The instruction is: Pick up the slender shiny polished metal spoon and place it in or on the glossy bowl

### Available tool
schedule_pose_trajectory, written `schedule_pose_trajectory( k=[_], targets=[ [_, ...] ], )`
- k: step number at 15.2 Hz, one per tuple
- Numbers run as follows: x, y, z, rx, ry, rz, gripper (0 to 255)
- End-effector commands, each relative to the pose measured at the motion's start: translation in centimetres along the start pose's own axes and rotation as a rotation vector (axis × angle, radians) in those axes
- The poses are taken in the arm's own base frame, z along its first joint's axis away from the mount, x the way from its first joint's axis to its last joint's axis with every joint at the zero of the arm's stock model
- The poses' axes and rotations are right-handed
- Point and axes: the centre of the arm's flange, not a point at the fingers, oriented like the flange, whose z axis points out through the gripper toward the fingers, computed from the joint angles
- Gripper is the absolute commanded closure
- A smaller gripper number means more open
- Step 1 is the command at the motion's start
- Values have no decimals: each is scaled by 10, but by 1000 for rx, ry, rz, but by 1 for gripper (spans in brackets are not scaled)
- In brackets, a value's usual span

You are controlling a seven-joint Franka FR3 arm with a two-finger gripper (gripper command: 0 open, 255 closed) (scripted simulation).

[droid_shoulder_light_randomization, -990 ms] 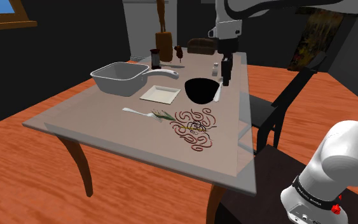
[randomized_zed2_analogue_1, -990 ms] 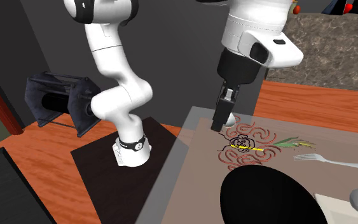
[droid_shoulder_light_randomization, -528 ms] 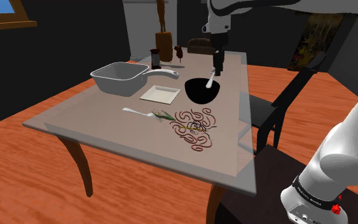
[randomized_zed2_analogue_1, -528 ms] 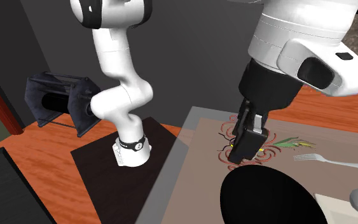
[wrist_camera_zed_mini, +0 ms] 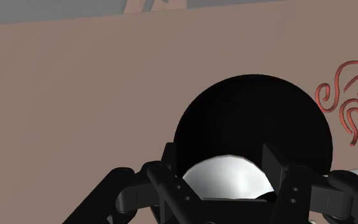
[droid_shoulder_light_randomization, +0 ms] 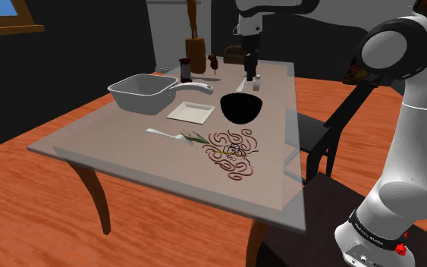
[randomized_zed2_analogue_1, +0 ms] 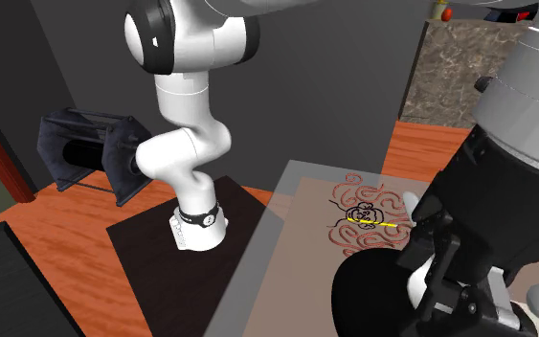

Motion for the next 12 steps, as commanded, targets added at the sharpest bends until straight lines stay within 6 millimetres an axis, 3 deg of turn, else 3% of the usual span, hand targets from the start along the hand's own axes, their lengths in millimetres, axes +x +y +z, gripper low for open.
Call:
schedule_pose_trajectory(
  k=[1,12],
  targets=[
    [9,20,-2,-1,0,0,255],
    [18,22,55,-1,0,0,255]
  ],
)
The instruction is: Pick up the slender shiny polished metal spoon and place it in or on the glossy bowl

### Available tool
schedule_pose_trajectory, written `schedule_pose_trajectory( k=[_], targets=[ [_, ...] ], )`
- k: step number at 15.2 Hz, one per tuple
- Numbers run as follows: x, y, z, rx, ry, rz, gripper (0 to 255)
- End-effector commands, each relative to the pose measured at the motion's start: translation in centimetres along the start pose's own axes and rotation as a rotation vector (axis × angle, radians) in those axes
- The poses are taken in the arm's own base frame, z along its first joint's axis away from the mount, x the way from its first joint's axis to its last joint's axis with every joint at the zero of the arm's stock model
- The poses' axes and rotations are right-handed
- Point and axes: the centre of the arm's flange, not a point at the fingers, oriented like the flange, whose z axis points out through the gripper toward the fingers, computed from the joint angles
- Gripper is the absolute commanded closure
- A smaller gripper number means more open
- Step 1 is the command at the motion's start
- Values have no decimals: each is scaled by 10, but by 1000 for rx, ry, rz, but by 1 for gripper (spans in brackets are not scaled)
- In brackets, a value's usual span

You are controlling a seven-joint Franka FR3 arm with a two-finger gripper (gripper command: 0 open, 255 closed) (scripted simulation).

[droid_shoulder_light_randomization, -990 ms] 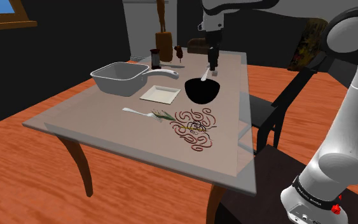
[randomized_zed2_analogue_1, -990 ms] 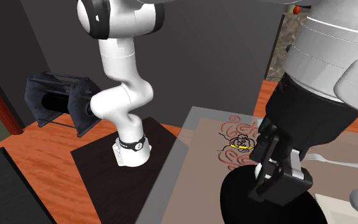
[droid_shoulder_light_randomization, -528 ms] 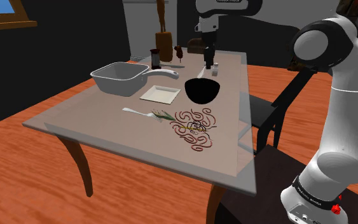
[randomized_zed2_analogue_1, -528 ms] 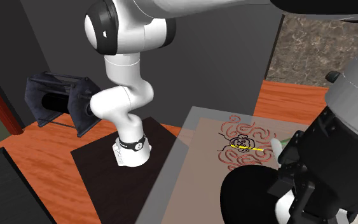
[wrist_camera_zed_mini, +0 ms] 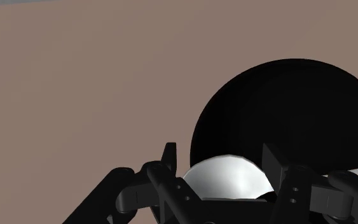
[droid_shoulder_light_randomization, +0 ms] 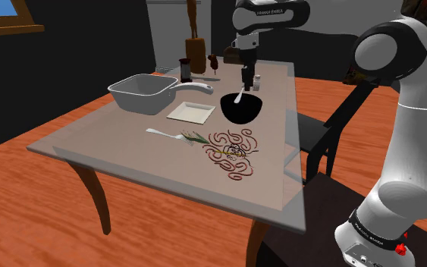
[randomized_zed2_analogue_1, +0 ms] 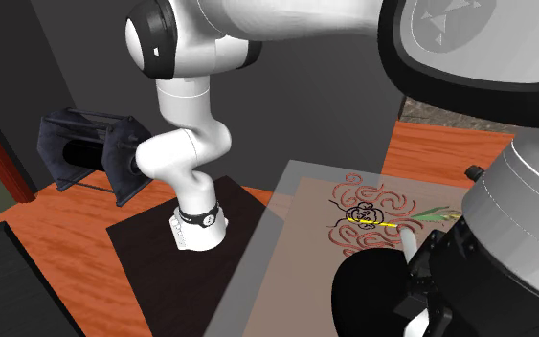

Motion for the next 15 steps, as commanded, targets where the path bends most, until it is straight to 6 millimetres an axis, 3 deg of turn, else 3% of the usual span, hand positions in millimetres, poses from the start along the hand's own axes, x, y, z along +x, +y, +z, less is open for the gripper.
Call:
schedule_pose_trajectory(
  k=[1,4,11,12,15],
  targets=[
    [1,0,11,0,0,0,255],
    [4,1,26,0,0,0,255],
    [4,1,26,0,0,0,255],
    [4,1,26,0,0,0,0],
    [4,1,26,0,0,0,0]
  ],
)
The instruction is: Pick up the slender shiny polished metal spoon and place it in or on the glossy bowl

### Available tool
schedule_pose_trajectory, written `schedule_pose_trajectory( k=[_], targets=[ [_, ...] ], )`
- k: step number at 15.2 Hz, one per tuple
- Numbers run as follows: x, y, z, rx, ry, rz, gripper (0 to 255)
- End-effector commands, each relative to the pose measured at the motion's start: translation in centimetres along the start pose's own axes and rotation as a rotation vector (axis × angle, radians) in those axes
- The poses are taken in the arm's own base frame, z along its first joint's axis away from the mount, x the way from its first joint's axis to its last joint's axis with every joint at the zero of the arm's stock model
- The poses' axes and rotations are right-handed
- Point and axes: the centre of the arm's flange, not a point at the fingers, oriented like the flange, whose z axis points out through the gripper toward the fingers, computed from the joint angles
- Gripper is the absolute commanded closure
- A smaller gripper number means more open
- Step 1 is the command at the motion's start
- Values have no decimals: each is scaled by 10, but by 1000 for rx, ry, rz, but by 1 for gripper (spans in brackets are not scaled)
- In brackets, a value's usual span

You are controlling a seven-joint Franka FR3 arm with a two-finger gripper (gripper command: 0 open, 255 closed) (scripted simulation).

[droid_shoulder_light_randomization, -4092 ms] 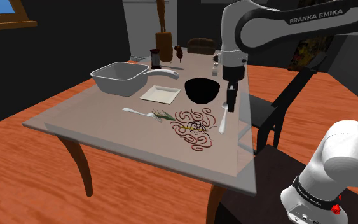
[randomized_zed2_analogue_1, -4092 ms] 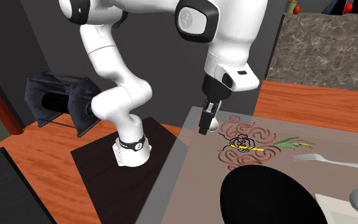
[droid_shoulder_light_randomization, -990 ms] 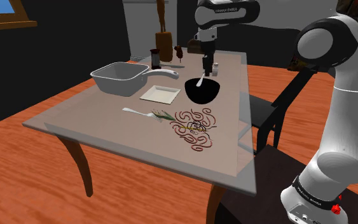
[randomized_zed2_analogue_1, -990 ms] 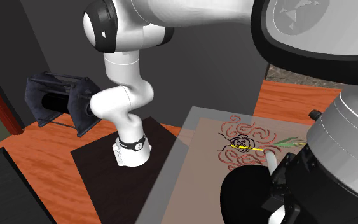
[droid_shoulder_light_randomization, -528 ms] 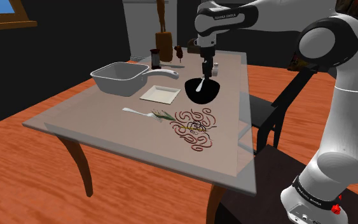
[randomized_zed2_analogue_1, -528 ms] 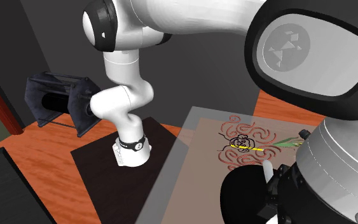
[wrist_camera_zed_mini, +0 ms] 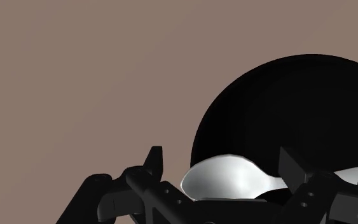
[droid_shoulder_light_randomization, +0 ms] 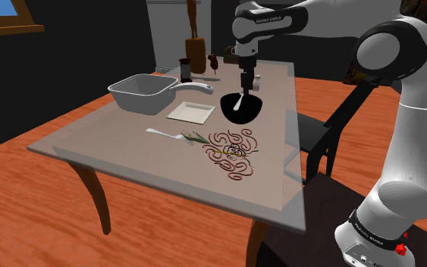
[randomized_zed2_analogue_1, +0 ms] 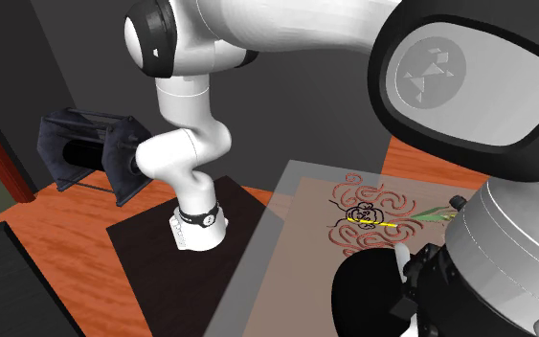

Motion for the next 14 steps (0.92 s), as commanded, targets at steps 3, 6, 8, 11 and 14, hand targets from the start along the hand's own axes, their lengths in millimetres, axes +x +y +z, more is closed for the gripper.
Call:
schedule_pose_trajectory(
  k=[3,6,8,11,14],
  targets=[
    [0,0,-13,0,0,0,0],
    [0,0,-50,0,0,0,0],
    [0,0,-50,0,0,0,0],
    [0,0,-50,0,0,0,0],
    [0,0,-50,0,0,0,0]
  ],
)
